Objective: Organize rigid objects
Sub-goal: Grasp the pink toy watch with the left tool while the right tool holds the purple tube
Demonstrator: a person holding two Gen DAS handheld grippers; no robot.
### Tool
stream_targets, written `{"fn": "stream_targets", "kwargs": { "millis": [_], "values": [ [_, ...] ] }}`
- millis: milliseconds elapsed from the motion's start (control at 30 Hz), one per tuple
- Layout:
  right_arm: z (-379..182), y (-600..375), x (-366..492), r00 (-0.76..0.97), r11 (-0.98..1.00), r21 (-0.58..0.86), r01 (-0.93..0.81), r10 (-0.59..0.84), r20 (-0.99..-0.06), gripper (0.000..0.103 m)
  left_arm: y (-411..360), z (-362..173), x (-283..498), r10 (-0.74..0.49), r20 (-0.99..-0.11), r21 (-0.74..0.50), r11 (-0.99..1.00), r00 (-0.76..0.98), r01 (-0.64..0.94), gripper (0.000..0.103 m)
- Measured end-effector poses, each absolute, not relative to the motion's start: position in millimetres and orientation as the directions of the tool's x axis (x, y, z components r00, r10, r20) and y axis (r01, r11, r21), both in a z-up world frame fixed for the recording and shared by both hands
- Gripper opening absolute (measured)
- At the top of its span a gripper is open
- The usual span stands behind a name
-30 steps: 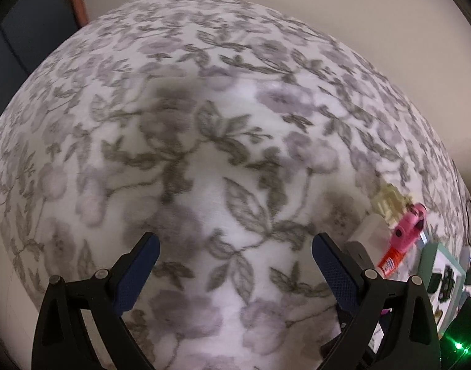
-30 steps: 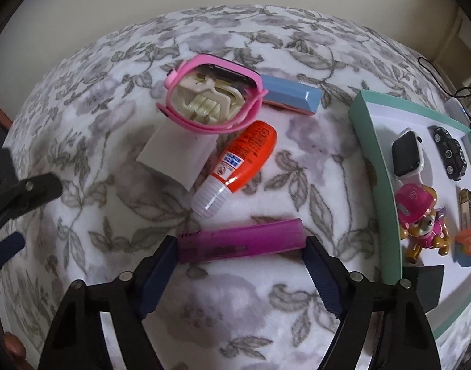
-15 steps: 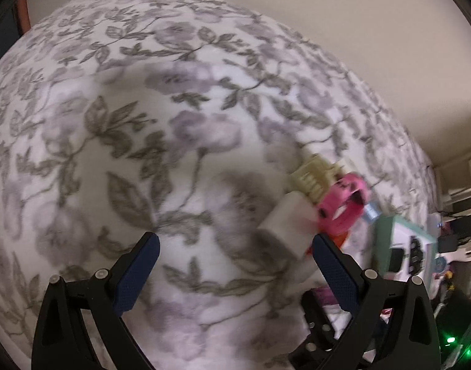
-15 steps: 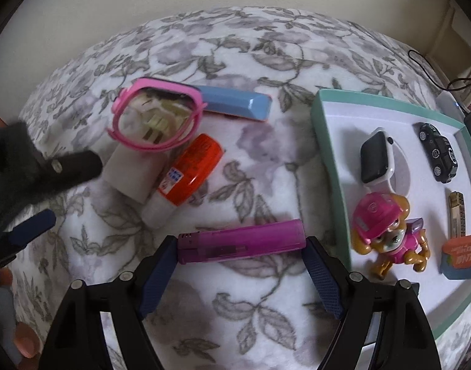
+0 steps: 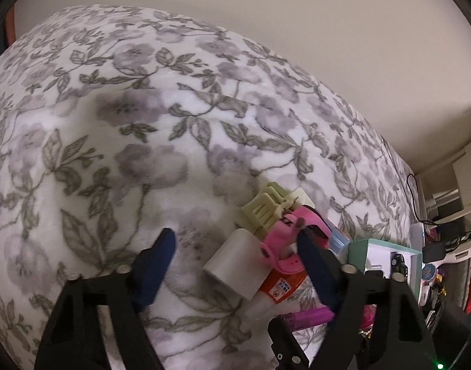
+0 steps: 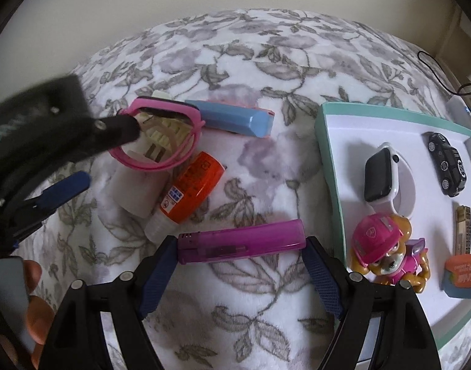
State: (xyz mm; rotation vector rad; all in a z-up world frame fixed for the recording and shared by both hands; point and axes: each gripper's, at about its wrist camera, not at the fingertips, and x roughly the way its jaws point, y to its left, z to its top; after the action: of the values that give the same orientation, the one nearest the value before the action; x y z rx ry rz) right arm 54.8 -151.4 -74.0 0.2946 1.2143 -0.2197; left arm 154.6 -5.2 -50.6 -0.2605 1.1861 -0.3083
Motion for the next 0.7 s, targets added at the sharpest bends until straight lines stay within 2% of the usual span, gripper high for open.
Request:
{"fn": "stream_targets", "kwargs": {
  "millis": [67, 100, 267, 333, 500, 700],
  "values": [
    [-74, -148, 66, 0.335, 0.941, 0.108, 0.322, -0.006, -0.942, 0.083, -8, -52, 155, -0.378, -0.862, -0.364, 0.925, 0.339, 0.106, 0.062],
    [-74, -149, 65, 0.335, 0.94, 0.111, 0.322, -0.004, -0.942, 0.083, -8, -52, 154, -0.394, -0.854, -0.379, 0.919, 0.341, 0.113, 0.059],
    [-73, -148, 70, 0.337, 0.938, 0.12, 0.324, 0.004, -0.942, 0.083, -15, -45, 152, -0.432, -0.834, -0.395, 0.902, 0.344, 0.175, 0.018],
    [-73, -149, 73, 0.339, 0.937, 0.125, 0.325, 0.008, -0.941, 0.083, -17, -46, 151, -0.424, -0.841, -0.384, 0.905, 0.335, 0.181, 0.013],
    [-64, -150, 67, 0.356, 0.934, 0.141, 0.328, 0.016, -0.934, 0.083, -13, -43, 150, -0.44, -0.833, -0.406, 0.898, 0.335, 0.171, 0.013],
    [-38, -155, 57, 0.406, 0.927, 0.178, 0.331, 0.031, -0.913, 0.083, -8, -12, 142, -0.464, -0.793, -0.425, 0.885, 0.394, 0.189, 0.013]
  ]
}}
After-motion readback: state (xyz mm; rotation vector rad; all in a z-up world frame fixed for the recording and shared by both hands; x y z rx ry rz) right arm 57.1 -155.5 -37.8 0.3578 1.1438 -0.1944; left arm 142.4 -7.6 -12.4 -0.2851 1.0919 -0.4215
